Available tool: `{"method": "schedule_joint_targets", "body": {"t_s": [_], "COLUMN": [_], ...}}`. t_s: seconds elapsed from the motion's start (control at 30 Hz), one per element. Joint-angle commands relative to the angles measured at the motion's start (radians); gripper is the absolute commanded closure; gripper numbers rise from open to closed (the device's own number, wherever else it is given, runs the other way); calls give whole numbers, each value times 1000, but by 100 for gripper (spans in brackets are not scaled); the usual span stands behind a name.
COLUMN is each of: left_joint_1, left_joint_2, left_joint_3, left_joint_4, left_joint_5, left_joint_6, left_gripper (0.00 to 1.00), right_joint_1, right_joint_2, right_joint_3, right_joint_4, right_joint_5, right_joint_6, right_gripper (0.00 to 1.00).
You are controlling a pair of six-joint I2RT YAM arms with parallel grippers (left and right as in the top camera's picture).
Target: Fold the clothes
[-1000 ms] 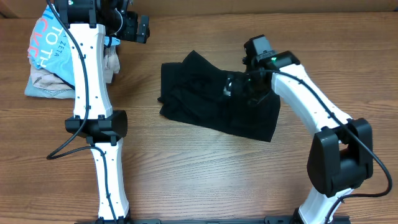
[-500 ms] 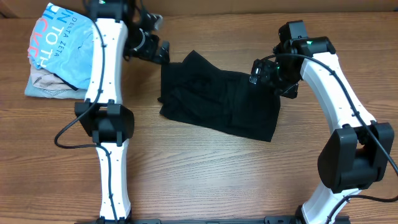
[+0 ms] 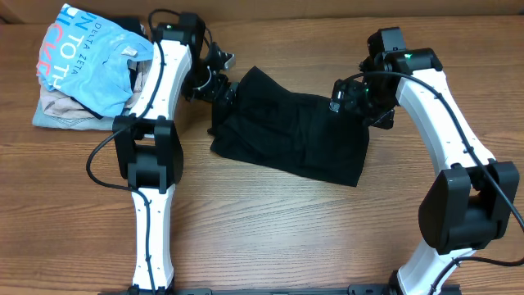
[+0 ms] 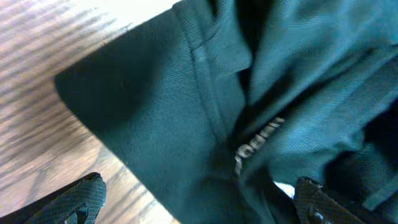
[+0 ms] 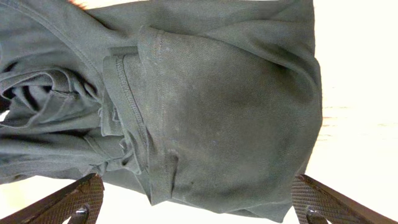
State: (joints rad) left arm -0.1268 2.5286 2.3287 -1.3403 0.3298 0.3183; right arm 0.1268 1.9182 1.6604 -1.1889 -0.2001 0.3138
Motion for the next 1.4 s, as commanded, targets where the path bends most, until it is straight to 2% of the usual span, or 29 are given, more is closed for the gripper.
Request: {"method": "schedule_joint_targets", "body": {"t_s": [0.0, 0.2, 0.33, 0.43, 0.73, 0.93, 0.97, 1.03, 1.13, 1.27, 1.37], "left_joint_1": [-2, -5, -12, -18, -31, -17, -10, 3, 25, 31, 18], "left_joint_2": [-14, -14, -14, -14, -14, -18, -19, -22, -23, -23, -23], "left_joint_3": [-65, -114, -177, -213, -269, -245, -225, -172, -23, 147, 262], "left_joint_4": [39, 105, 154, 172, 204, 187, 166, 112, -14, -147, -238], "left_joint_5": [-1, -75, -78, -79, -106, -238, -246, -254, -260, -251, -228], "left_joint_6": [17, -38, -39, -55, -102, -214, -215, -214, -209, -166, -127], "left_gripper": [1, 7, 18, 34, 96, 96, 96, 96, 96, 96, 96], "right_joint_1": [-1, -1, -1, -2, -2, -2, -2, 1, 4, 4, 4], "right_joint_2": [-33, -33, -33, -33, -33, -33, -33, -33, -29, -26, -26], "right_joint_3": [22, 22, 22, 22, 22, 20, 16, 6, -24, -36, -36], "right_joint_4": [4, 5, 5, 5, 4, -4, -3, -3, 1, 0, 2], "right_joint_5": [21, 27, 37, 43, 43, 42, 42, 37, 2, -3, -3], "right_joint_6": [-8, -8, -8, -8, -8, -7, -7, -3, -3, -4, -4], "right_gripper": [0, 0, 0, 0, 0, 0, 3, 12, 34, 56, 64]}}
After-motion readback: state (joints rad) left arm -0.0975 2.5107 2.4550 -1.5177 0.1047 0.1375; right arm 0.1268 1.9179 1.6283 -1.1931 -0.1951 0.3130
